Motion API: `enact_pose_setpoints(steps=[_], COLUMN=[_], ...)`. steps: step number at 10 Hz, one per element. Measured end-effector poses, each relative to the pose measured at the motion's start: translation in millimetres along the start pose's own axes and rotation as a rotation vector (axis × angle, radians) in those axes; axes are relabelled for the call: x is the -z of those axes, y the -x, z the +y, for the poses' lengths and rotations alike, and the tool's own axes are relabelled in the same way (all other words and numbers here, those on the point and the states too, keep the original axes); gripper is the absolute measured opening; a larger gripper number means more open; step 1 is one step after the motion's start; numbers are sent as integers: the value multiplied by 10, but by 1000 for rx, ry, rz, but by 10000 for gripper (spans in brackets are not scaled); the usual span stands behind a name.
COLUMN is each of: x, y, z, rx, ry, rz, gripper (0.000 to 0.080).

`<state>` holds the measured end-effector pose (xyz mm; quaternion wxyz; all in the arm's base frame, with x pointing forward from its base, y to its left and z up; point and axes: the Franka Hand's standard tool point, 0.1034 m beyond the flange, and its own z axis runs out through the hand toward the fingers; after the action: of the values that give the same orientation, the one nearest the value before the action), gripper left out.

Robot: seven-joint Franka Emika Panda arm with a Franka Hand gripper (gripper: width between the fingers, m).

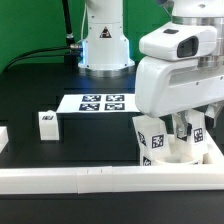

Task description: Assemble stool

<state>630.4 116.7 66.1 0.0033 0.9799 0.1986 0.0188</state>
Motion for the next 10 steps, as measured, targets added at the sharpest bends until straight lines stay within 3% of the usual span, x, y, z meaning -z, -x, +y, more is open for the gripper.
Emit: enact_pose_setpoints(steps=[2, 4, 6, 7, 10], x=[-8, -5, 31, 13, -3], y=[-6, -17, -49, -23, -16], z=[34, 47, 147, 196, 162], rx=[-202, -583, -933, -1016, -1195], ry=[0, -26, -107, -123, -124], rz=[8, 12, 15, 8, -7], gripper=[341, 341, 341, 341, 341])
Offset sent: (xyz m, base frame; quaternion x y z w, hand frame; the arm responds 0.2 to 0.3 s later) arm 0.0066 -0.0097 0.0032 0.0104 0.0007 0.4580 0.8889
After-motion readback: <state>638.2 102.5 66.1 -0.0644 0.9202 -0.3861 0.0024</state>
